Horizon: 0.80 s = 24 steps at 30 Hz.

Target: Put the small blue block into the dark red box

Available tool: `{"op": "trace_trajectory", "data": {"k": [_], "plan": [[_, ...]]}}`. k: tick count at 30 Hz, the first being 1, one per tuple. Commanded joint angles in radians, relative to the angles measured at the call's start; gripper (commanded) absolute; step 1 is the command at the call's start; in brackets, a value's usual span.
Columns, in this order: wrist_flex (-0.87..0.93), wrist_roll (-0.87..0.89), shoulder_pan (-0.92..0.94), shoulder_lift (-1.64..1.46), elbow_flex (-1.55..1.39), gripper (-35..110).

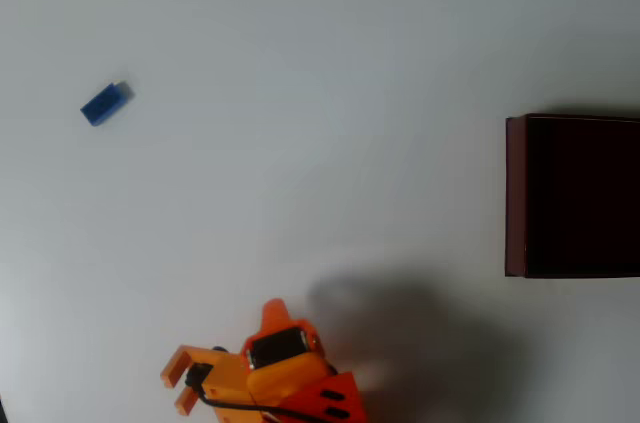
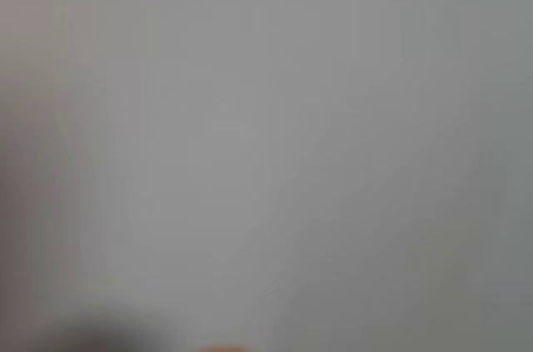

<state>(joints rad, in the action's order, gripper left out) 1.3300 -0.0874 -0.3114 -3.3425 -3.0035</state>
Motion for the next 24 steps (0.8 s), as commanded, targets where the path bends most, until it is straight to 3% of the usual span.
{"op": "trace_trajectory", "data": {"k": [1, 17, 24], "plan": [[0.008, -0.014, -0.008, -0.014, -0.003, 1], [0.008, -0.014, -0.006, -0.014, -0.003, 2], [-0.051, 0.209, 0.038, -0.015, -0.002, 7]]}}
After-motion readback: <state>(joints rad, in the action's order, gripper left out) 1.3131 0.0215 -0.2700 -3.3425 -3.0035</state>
